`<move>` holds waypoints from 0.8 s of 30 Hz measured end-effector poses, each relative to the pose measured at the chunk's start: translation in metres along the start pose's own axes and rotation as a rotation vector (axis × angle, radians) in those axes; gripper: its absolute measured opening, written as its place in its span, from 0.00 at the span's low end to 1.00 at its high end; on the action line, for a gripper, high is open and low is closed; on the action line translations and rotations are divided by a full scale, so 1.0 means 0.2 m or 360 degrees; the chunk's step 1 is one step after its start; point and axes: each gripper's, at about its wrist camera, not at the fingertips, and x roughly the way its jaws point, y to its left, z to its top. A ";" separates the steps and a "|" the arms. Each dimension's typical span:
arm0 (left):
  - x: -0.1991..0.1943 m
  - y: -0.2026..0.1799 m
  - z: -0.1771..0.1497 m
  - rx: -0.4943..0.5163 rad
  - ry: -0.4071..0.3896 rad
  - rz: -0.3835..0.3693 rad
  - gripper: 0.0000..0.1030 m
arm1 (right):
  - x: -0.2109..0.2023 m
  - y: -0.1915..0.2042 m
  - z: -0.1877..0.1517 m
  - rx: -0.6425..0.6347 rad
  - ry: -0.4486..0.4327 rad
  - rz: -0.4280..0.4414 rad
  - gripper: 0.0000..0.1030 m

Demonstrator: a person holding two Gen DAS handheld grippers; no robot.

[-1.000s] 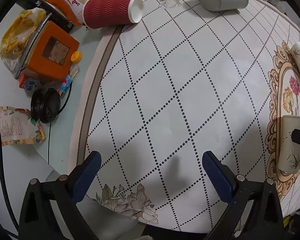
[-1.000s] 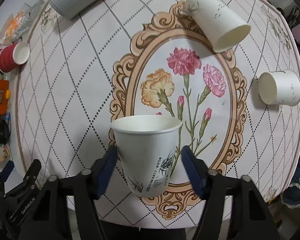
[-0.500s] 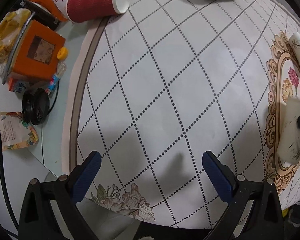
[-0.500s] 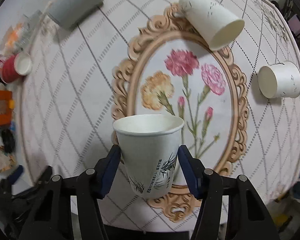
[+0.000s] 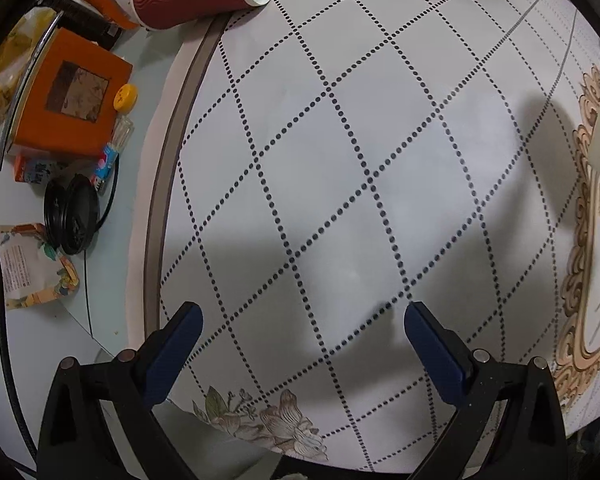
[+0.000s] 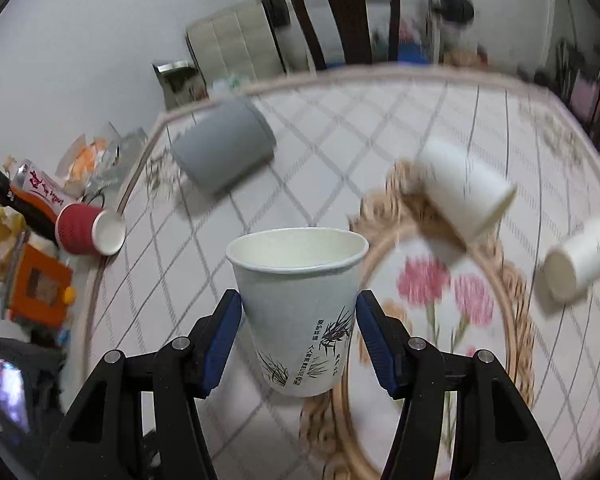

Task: Flip cup upright
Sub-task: 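Lift the white cup with the right gripper and rotate it upright, then lower the upright cup onto the flower medallion and open the right gripper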

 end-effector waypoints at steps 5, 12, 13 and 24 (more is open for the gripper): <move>0.03 0.00 0.01 0.0026 0.0003 0.0029 1.00 | 0.06 0.07 -0.06 -0.0127 -0.0148 -0.0115 0.60; 0.05 -0.02 -0.02 0.0052 -0.0004 0.0024 1.00 | 0.01 0.08 -0.19 -0.0218 -0.0161 -0.0127 0.61; 0.05 -0.02 -0.03 0.0057 -0.0009 0.0028 1.00 | 0.01 0.07 -0.20 -0.0211 -0.0142 -0.0123 0.61; -0.07 0.04 -0.15 0.0101 -0.0105 0.0015 1.00 | -0.13 0.02 -0.35 -0.0113 0.0068 -0.0138 0.77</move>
